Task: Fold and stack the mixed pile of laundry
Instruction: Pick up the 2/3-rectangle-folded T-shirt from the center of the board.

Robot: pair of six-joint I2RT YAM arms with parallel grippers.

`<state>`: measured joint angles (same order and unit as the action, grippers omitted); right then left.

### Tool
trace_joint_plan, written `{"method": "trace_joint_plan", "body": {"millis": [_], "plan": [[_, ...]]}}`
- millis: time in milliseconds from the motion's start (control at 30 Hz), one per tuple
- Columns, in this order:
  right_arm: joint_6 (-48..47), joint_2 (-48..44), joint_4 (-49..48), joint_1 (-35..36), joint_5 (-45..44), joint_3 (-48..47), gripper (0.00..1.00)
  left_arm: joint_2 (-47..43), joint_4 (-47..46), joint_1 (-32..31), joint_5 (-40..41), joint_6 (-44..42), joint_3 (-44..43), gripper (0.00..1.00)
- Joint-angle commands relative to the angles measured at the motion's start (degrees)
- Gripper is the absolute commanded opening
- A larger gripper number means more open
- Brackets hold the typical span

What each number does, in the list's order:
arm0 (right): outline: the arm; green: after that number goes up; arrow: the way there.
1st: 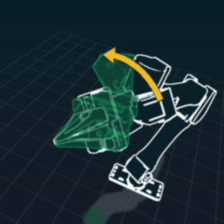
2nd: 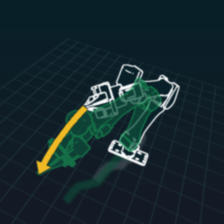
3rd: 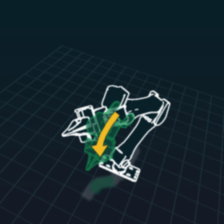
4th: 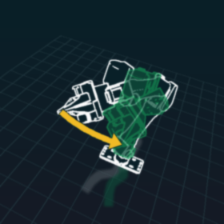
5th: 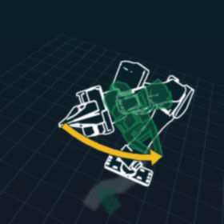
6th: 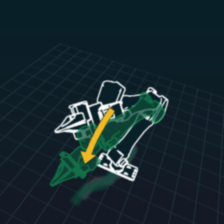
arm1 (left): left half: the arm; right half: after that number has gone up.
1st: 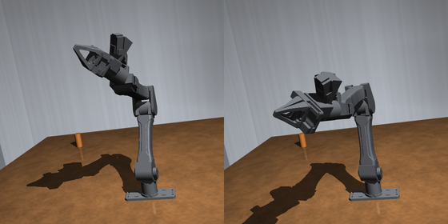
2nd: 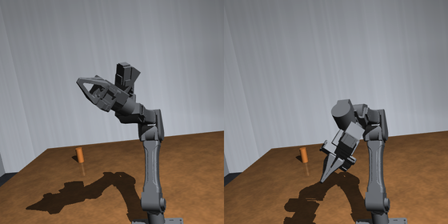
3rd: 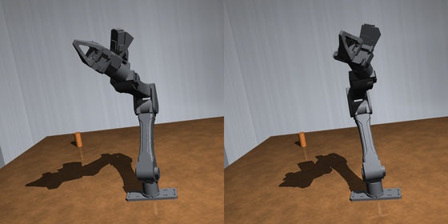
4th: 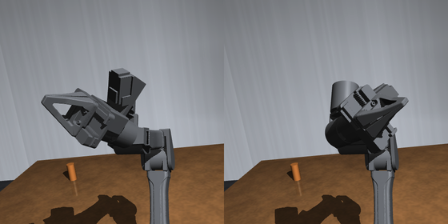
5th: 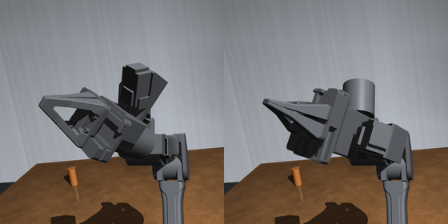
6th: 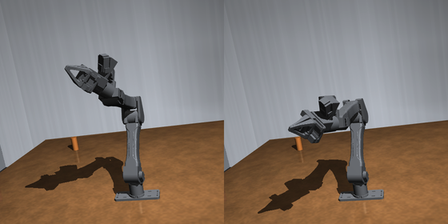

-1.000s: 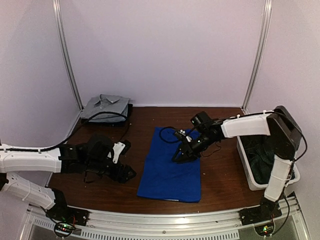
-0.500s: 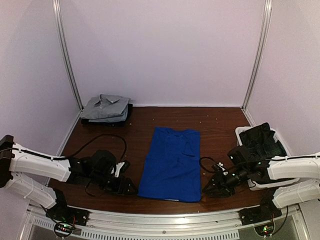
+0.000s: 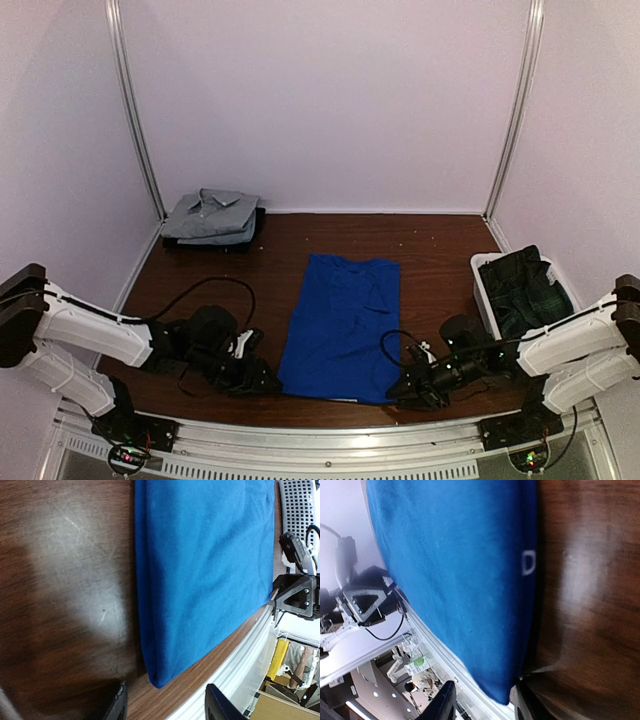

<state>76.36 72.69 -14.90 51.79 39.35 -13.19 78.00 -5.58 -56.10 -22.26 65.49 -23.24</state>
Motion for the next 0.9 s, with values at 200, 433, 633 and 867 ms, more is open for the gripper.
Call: {"method": "trace_joint_plan", "body": {"millis": [200,433,633,867], "plan": [[4.0,1.0,0.7,1.4,-5.8,1.9,0.3,6.6,-6.7,-0.8,-2.9,0.5,-1.4,0.43],[4.5,-2.5,3.9,1.7,-5.6,2.7,0.23,4.8,-5.3,-0.9,-2.5,1.7,-1.5,0.32],[4.0,-1.4,2.4,2.2,-4.6,1.9,0.04,4.6,-5.2,-1.5,-2.7,1.6,-2.1,0.14],[3.0,-6.3,8.9,2.7,-5.9,-0.2,0.0,0.7,-1.9,-2.2,-1.8,1.8,-2.0,0.0]]}}
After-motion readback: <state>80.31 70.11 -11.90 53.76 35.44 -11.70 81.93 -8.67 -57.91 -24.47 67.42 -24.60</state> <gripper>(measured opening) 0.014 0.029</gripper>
